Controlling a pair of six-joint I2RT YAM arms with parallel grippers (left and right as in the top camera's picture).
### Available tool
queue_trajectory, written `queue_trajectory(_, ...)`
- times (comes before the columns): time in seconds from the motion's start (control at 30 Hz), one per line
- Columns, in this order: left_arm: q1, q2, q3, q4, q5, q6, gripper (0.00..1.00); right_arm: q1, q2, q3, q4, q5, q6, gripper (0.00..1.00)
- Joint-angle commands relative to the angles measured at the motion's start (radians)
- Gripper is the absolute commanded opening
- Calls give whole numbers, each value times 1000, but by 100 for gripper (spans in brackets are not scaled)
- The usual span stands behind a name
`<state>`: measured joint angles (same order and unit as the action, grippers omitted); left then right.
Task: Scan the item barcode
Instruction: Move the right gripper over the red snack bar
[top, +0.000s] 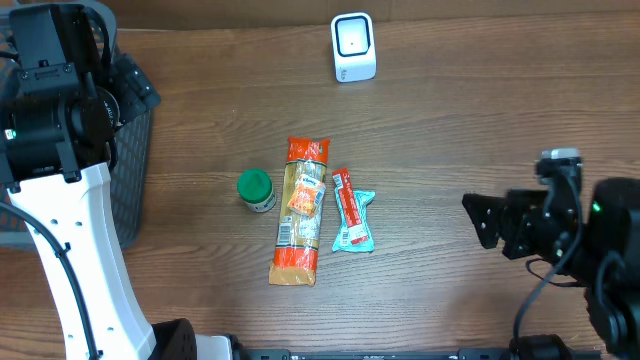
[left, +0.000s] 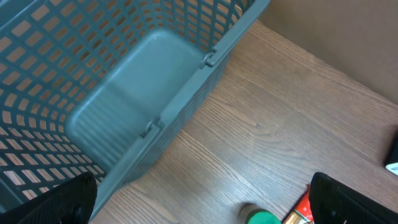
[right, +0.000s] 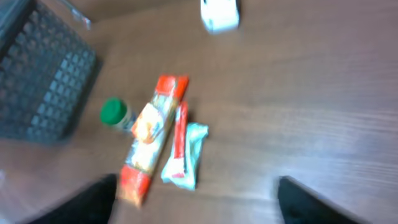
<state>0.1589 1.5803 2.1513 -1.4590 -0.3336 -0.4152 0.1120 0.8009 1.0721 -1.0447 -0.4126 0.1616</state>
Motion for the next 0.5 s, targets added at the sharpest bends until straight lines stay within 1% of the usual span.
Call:
queue_trajectory(0.0, 4, 8, 11, 0, -13, 9, 100, 2, 43, 11, -29, -61, -23, 51)
queue_trajectory(0.07, 4, 8, 11, 0, -13, 9, 100, 2, 89, 3, -61, -60, -41, 41)
queue_trajectory(0.13, 4, 8, 11, 0, -13, 9, 100, 7, 132, -3, -87, -61, -60, 41)
queue_trajectory(0.27, 4, 8, 11, 0, -13, 9, 100, 37, 242, -17, -125, -61, -97, 50)
queue_trajectory(0.47, 5, 8, 11, 0, -13, 9, 100, 124, 404, -26, -112, -59, -118, 56)
